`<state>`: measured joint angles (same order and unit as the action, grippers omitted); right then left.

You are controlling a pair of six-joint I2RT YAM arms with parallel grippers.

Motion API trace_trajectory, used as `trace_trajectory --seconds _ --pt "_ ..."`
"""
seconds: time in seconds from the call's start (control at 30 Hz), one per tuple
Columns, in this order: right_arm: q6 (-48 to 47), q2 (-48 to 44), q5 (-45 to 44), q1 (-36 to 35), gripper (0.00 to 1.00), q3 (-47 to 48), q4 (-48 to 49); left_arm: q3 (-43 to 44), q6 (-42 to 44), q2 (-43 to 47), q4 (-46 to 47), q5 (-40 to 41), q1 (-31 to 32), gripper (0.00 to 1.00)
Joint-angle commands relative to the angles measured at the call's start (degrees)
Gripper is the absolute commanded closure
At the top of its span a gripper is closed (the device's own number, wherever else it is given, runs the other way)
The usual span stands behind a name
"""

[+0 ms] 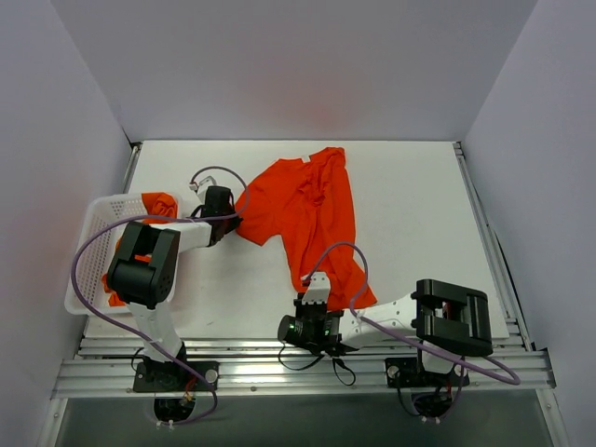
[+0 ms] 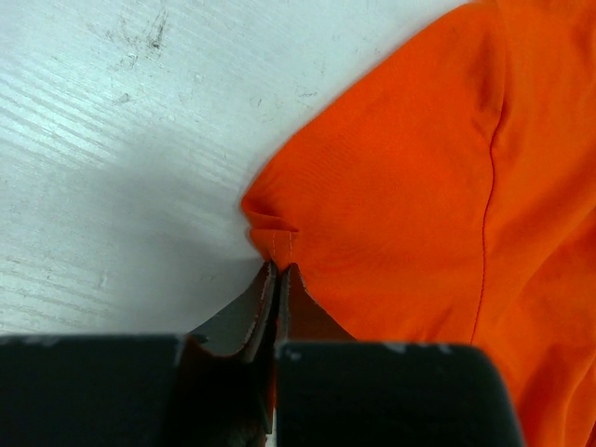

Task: Fold and stack the t-shirts
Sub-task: Flatten the tshirt out

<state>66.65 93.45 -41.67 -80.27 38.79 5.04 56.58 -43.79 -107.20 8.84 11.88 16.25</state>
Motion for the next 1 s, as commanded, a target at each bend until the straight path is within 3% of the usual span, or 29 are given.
trace_trajectory --seconds 0.0,0.1,0.2,0.33,0.53,0.73,0.87,0.97 --pt "1.9 1.6 5.5 0.3 0.97 -1.9 -2.5 -1.3 1.5 1.6 -1.5 0.2 -0.9 0.98" --pt "1.9 -1.0 3.9 0.3 1.00 -1.7 -4.8 -1.3 1.6 2.4 -2.2 0.2 -1.0 0.98" --pt "1.7 -6.2 -0.4 -0.2 1.00 2.8 -16.3 -2.6 1.8 7.2 -4.2 1.6 -1.0 0.98" --pt "0.9 -15.9 -12.7 -0.3 1.00 15.1 -37.1 -2.6 2.6 21.5 -11.5 4.5 -0.3 0.98" --pt "-3.4 -29.5 -24.9 0.8 1.00 27.8 -51.9 2.6 5.8 41.9 -25.5 8.8 1.8 0.98" --pt "-17.9 -37.5 -30.9 1.0 1.00 40.5 -52.9 12.1 9.6 54.4 -38.6 7.2 3.5 0.98" --pt "-33.7 -43.9 -28.5 0.8 1.00 43.8 -42.9 21.7 12.0 58.9 -46.5 4.8 4.3 0.98" --pt "-42.8 -49.7 -24.2 1.0 1.00 46.9 -35.7 34.2 13.9 59.9 -50.8 0.9 4.5 0.98"
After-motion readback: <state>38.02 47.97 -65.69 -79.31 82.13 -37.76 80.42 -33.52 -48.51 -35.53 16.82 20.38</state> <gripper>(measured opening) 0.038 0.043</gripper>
